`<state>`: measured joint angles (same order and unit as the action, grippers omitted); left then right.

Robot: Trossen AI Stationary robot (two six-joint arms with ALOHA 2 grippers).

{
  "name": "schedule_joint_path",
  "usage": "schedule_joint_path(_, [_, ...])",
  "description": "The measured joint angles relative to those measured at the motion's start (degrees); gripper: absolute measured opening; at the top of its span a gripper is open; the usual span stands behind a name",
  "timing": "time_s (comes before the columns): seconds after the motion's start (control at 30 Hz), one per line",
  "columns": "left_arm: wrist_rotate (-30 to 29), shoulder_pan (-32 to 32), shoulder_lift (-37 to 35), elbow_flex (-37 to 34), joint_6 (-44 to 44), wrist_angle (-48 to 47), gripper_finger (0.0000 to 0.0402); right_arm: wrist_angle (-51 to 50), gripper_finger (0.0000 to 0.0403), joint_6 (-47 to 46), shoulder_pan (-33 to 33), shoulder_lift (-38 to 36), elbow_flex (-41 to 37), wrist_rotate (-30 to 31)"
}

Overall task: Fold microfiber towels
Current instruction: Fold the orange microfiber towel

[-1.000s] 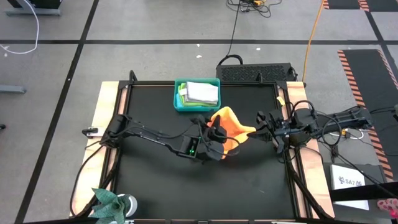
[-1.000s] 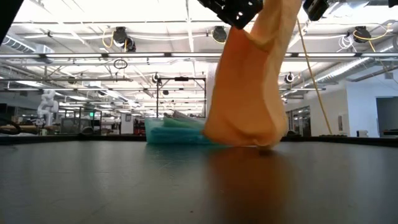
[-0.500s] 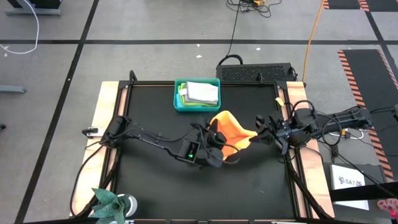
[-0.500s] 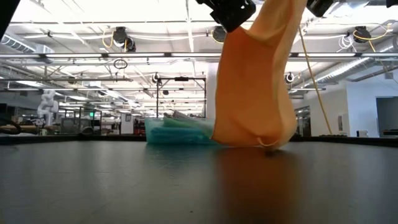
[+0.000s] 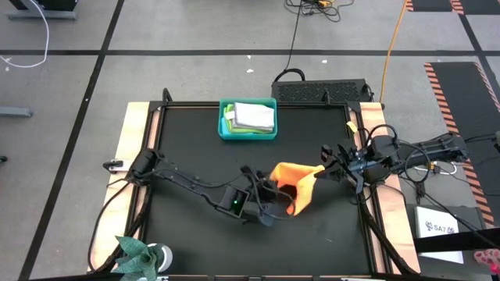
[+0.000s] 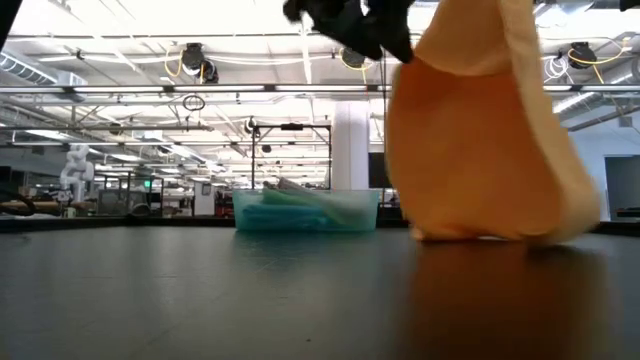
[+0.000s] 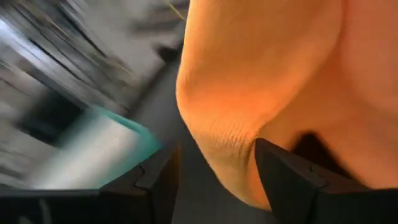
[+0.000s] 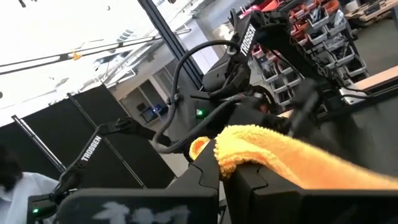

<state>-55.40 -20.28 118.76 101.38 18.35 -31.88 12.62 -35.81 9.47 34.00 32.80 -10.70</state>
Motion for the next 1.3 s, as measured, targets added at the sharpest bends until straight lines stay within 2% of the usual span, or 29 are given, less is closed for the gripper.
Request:
schedule_joint_path(0.2, [19.38,1.6,0.0,0.0,24.53,-0.07,0.0207,-0.02,0.0,-0.01,0.0,0.04,0.0,0.09])
schedule_joint_path(0.3, [27.07,2.54,0.0,0.0,29.24,-0.01,0.0207,-0.02,0.0,-0.01,0.0,0.04,0.0,0.09])
schedule_joint_path(0.4, [33.91,3.42,0.0,0.0,30.43,0.21,0.0207,-0.02,0.0,-0.01,0.0,0.04,0.0,0.11])
schedule_joint_path(0.47, [33.64,3.66,0.0,-0.02,29.96,1.52,0.0207,-0.02,0.0,-0.01,0.0,0.04,0.0,0.11])
schedule_joint_path(0.67, [16.75,3.65,0.02,-0.02,21.14,6.96,0.0207,-0.04,0.0,0.3,0.0,0.04,0.0,0.1])
schedule_joint_path(0.73, [13.91,4.41,0.02,-0.02,17.77,9.53,0.0207,-0.04,0.0,0.33,0.0,0.04,0.0,0.11])
schedule_joint_path(0.8, [14.99,5.4,0.02,-0.02,14.62,13.03,0.0207,-0.07,0.0,0.39,0.0,0.04,0.0,0.11])
schedule_joint_path(0.93, [24.03,7.59,0.65,0.01,9.97,19.13,0.0207,-0.05,0.0,0.47,0.0,0.02,0.0,0.39])
schedule_joint_path(1.0, [26.55,8.28,1.02,-0.01,8.8,18.41,0.0207,-0.08,0.0,0.47,-0.02,0.04,0.0,0.37])
schedule_joint_path(1.07, [26.87,8.78,1.16,-0.04,8.28,16.11,0.0207,-0.09,0.0,0.47,-0.02,0.0,0.0,0.37])
schedule_joint_path(1.13, [24.81,8.84,1.07,-0.04,8.05,13.45,0.0207,-0.09,0.0,0.45,-0.02,0.0,0.0,0.37])
schedule_joint_path(1.3, [22.76,8.45,1.05,-0.04,0.44,13.51,0.02,-0.25,0.0,0.88,-0.02,0.02,0.0,1.27])
